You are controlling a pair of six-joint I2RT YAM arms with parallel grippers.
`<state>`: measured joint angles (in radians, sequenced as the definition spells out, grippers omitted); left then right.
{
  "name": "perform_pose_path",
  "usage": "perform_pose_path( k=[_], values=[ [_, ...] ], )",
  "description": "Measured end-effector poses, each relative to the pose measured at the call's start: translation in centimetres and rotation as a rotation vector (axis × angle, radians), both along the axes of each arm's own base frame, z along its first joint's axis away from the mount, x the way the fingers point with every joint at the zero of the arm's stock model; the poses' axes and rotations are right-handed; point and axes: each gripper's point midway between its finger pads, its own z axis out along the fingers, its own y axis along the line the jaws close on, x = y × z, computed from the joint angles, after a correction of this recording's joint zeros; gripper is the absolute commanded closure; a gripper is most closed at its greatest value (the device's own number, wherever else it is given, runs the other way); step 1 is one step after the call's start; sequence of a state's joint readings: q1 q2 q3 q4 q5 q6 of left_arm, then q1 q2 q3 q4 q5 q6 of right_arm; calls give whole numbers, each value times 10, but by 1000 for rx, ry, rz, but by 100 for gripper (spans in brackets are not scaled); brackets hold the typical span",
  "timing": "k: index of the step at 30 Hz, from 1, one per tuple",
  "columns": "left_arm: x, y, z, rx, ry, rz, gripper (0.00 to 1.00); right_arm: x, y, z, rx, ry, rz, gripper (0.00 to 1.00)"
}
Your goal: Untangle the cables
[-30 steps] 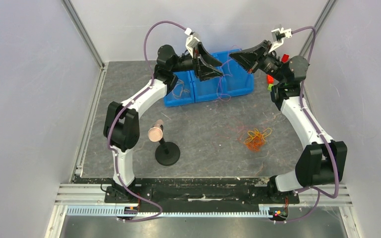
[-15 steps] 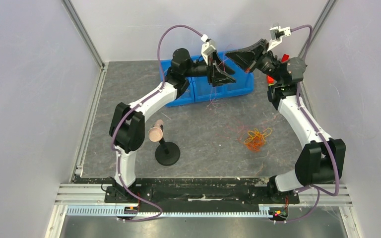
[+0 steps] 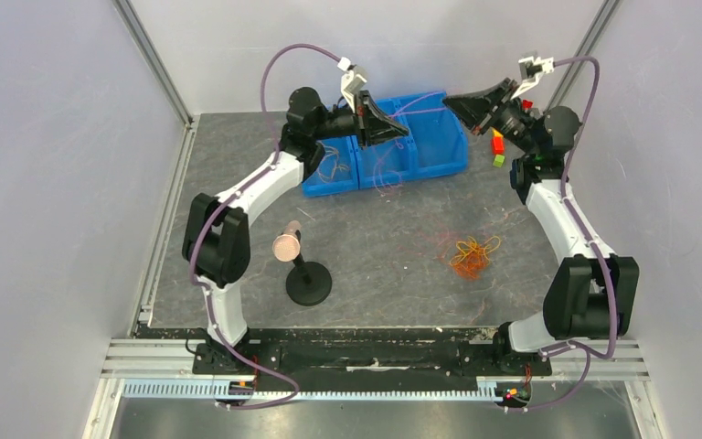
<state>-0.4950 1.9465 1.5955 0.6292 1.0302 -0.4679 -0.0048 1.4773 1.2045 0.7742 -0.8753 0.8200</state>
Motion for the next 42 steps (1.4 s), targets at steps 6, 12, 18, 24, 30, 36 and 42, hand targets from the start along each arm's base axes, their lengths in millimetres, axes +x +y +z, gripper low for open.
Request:
perform_pose_path(
  k=[6,12,18,24,30,36,42],
  values=[
    [9,18,42,-27,-41,86,98,7,-11,-88,-124,121,-74,100],
    [20,11,53,-49,6,81,98,-16,42,-133,-212,163,30,100],
    [60,3,28,-41,75,79,98,-19,83,-133,-260,132,81,70],
    [98,10,15,-20,-5,119,98,8,33,-161,-317,259,-65,28],
    [129,17,-27,28,-84,123,98,26,-26,-164,-362,322,-199,22],
    [167,24,-95,109,-116,157,98,13,-33,-169,-417,340,-197,16],
    [190,37,-135,195,-160,223,98,7,-41,-174,-447,355,-201,16]
  ],
)
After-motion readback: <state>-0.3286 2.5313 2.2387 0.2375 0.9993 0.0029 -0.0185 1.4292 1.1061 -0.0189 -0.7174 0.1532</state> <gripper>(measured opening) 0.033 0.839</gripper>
